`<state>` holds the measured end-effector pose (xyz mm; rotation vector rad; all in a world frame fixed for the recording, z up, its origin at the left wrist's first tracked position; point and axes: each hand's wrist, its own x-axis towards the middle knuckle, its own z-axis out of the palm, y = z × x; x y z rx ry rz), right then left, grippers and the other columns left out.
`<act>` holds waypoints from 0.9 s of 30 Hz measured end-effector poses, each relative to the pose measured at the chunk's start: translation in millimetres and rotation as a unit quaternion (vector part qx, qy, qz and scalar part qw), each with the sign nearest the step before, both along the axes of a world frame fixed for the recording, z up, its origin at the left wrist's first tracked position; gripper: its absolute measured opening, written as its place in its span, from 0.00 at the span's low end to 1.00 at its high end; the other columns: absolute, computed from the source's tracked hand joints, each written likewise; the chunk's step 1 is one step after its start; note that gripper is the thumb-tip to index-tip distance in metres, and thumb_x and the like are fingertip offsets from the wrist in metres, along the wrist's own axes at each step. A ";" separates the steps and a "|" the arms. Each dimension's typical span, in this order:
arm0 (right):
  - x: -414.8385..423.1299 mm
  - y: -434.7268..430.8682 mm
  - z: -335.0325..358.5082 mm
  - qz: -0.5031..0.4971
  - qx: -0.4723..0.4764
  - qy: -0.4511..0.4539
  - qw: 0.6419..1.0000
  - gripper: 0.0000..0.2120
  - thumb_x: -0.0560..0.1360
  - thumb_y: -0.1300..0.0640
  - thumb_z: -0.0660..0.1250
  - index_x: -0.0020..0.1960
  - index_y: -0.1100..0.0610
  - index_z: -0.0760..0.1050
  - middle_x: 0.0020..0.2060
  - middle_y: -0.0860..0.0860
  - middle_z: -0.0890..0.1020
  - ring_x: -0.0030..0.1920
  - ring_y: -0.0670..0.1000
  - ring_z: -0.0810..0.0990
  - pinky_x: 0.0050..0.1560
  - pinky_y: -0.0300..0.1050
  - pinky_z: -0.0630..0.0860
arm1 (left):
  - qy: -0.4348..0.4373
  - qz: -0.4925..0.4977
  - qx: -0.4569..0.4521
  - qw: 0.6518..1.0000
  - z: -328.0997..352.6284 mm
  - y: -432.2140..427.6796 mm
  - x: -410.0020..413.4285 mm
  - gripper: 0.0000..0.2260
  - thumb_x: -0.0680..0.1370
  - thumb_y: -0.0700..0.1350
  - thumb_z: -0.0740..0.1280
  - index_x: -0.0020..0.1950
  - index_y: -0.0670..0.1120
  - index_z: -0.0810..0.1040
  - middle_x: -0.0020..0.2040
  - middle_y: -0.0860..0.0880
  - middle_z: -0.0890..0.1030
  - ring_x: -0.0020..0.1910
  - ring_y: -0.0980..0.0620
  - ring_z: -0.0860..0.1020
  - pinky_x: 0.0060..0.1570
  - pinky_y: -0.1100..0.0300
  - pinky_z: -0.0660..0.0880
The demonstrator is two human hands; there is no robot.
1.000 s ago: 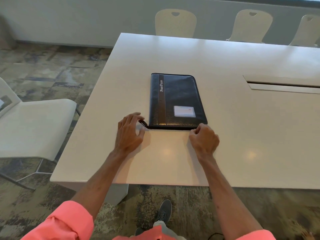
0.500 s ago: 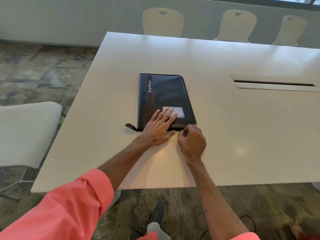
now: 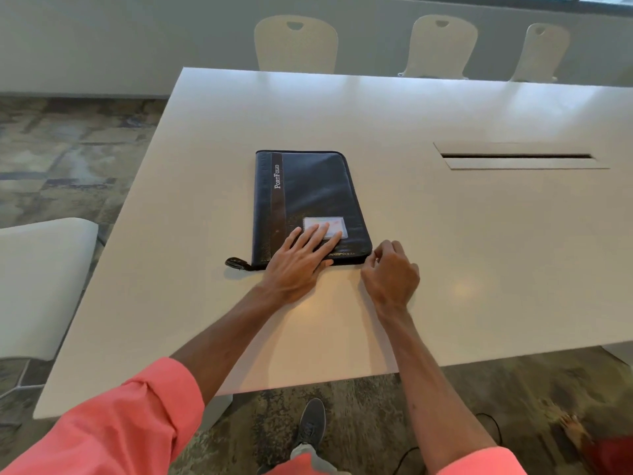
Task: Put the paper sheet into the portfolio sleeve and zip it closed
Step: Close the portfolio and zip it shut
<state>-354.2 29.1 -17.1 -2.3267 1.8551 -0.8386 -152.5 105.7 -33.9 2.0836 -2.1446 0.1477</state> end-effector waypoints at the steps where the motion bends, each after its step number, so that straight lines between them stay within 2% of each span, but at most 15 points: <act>1: -1.1 -3.7 -0.7 -0.002 0.000 0.000 1.000 0.04 0.80 0.56 0.71 0.48 0.55 0.81 0.46 0.50 0.83 0.38 0.55 0.82 0.44 0.49 0.76 | -0.001 -0.003 -0.002 1.000 -1.3 1.1 1.2 0.29 0.90 0.60 0.47 0.91 0.55 0.48 0.90 0.46 0.56 0.89 0.44 0.56 0.86 0.41 0.56; 9: 7.8 -44.0 4.2 0.012 0.049 -0.010 0.999 0.08 0.85 0.50 0.70 0.53 0.54 0.82 0.54 0.49 0.82 0.42 0.58 0.84 0.46 0.53 0.81 | -0.016 -0.017 -0.015 1.000 -6.3 7.4 8.9 0.28 0.90 0.59 0.49 0.90 0.57 0.50 0.89 0.47 0.58 0.89 0.45 0.57 0.86 0.41 0.58; 16: 26.2 -82.5 6.6 0.029 0.066 -0.045 0.996 0.08 0.84 0.49 0.72 0.52 0.53 0.83 0.53 0.47 0.83 0.45 0.57 0.85 0.43 0.46 0.73 | -0.022 -0.030 -0.008 0.999 -5.7 16.4 11.2 0.27 0.91 0.59 0.47 0.90 0.58 0.49 0.90 0.49 0.57 0.89 0.45 0.56 0.87 0.42 0.56; 22: 47.8 -119.2 8.7 0.041 0.059 -0.052 0.996 0.08 0.84 0.49 0.73 0.53 0.54 0.84 0.54 0.48 0.84 0.47 0.56 0.86 0.44 0.45 0.71 | -0.011 -0.038 0.018 0.999 1.2 18.2 11.7 0.27 0.91 0.60 0.47 0.90 0.57 0.49 0.90 0.49 0.54 0.90 0.46 0.52 0.87 0.42 0.54; 25: 54.9 -131.8 6.0 0.051 0.059 -0.054 0.995 0.08 0.83 0.49 0.73 0.52 0.53 0.84 0.54 0.48 0.84 0.46 0.56 0.86 0.44 0.45 0.71 | 0.011 -0.040 0.025 0.999 8.2 15.5 12.6 0.29 0.89 0.66 0.48 0.90 0.58 0.55 0.90 0.49 0.58 0.89 0.47 0.56 0.87 0.44 0.55; 27: 56.1 -136.4 2.9 0.063 0.059 -0.057 0.995 0.08 0.83 0.49 0.73 0.51 0.53 0.83 0.53 0.48 0.84 0.45 0.56 0.85 0.44 0.45 0.73 | 0.037 -0.032 0.012 0.999 14.8 6.7 11.4 0.28 0.89 0.67 0.50 0.87 0.57 0.63 0.86 0.50 0.66 0.85 0.48 0.64 0.83 0.45 0.62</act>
